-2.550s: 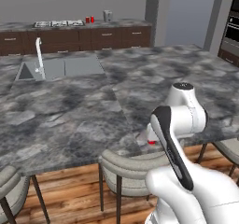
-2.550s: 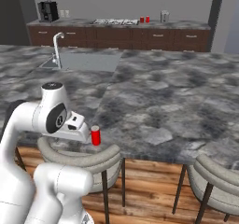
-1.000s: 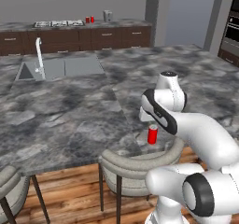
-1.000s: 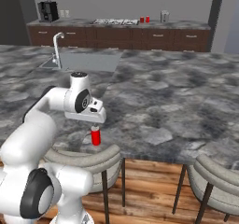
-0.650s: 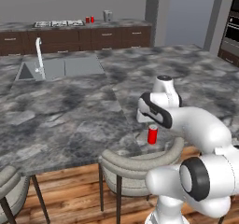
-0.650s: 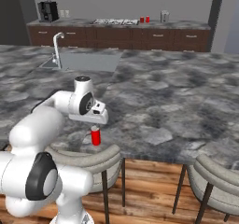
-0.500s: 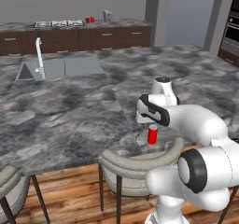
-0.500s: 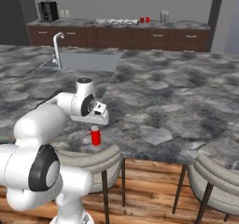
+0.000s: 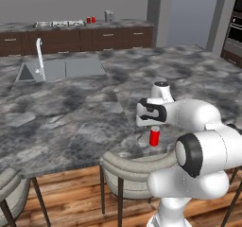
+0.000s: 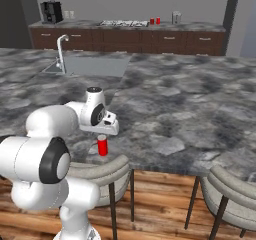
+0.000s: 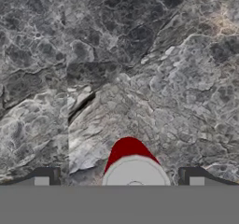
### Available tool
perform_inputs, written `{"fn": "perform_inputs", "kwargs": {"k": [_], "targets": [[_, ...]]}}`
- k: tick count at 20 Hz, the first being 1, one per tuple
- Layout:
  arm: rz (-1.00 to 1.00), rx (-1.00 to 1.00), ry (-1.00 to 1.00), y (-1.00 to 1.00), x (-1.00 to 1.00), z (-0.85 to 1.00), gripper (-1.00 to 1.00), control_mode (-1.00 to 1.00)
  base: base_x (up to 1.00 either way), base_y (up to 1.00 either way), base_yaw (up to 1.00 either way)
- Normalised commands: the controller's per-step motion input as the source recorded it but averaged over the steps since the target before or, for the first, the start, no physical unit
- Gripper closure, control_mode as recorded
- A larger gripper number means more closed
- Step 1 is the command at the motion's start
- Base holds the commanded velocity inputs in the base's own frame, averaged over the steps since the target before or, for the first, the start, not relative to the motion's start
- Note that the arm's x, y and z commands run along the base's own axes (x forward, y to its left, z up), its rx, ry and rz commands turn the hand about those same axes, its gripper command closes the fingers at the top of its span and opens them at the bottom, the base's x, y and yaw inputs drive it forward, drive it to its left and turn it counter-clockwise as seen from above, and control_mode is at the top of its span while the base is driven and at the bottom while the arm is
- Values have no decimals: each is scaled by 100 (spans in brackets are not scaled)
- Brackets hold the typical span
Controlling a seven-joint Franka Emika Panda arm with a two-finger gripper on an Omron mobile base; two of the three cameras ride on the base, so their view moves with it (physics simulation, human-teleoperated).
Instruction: Four empty soda cans are scattered around the kitchen. Gather all the cans and cluster them next to the stove for recycling.
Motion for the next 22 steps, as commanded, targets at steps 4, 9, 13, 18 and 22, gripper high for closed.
{"fn": "perform_inputs", "kwargs": {"k": [4,9,13,18,22], "targets": [[0,0,1,0,1,-9,-100,-100,0,0,0],[0,0,0,-3,7,-21,-100,-100,0,0,0],[0,0,0,-5,6,-18,-100,-100,0,0,0],[0,0,1,-1,0,-11,-100,-100,0,0,0],[0,0,0,0,0,-2,-100,-100,0,0,0]]}}
